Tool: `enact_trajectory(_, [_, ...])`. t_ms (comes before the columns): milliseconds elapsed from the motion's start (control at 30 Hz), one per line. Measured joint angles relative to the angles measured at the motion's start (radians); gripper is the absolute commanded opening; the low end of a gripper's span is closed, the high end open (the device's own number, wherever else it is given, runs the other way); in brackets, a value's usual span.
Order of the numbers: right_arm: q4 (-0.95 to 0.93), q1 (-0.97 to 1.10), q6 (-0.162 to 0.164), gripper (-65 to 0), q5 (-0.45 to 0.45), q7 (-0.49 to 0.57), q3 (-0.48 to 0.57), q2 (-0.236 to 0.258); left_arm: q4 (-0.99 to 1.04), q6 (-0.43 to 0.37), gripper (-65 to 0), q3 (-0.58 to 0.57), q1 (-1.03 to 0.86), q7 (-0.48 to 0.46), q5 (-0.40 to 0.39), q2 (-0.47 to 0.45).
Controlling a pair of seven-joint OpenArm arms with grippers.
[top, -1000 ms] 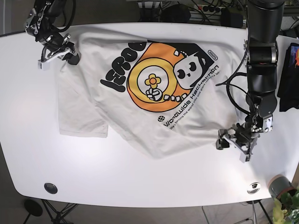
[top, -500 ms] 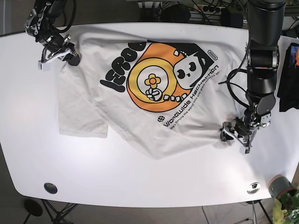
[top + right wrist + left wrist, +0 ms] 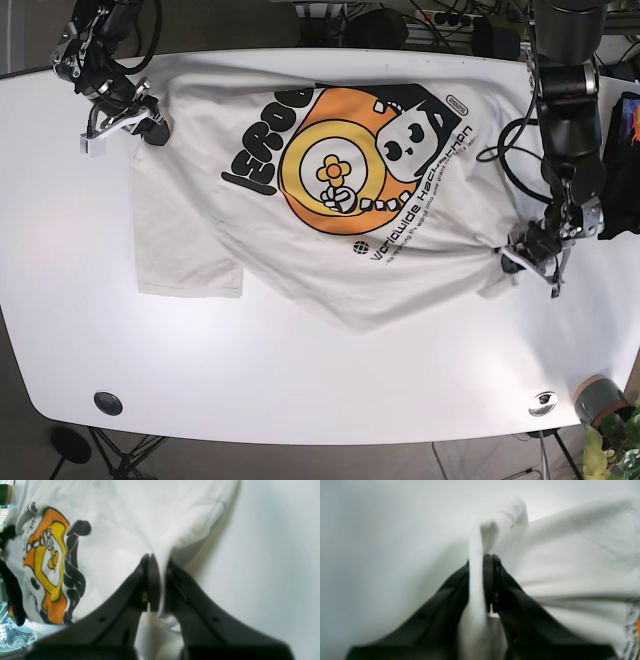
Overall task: Fold the T-shirt properly
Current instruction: 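Grasp the side edge with the left gripper and pull it outward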
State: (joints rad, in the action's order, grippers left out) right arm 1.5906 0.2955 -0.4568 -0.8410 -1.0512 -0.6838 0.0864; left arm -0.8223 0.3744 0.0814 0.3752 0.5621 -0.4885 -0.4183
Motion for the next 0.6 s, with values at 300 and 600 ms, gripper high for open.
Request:
enact_trajectory(300, [0.000, 0.000, 0.000, -62.8, 0.002, -0.001, 0.004, 0.016, -0.370, 0.004, -65.0, 0.185, -0.242, 0.147, -0.007, 0.013])
enact_trajectory(600, [0.000, -0.031, 0.000, -62.8, 0.004, -0.003, 0.005, 0.017, -0.581, 0.008, -65.0, 0.219, -0.443, 0.208, -0.005, 0.013])
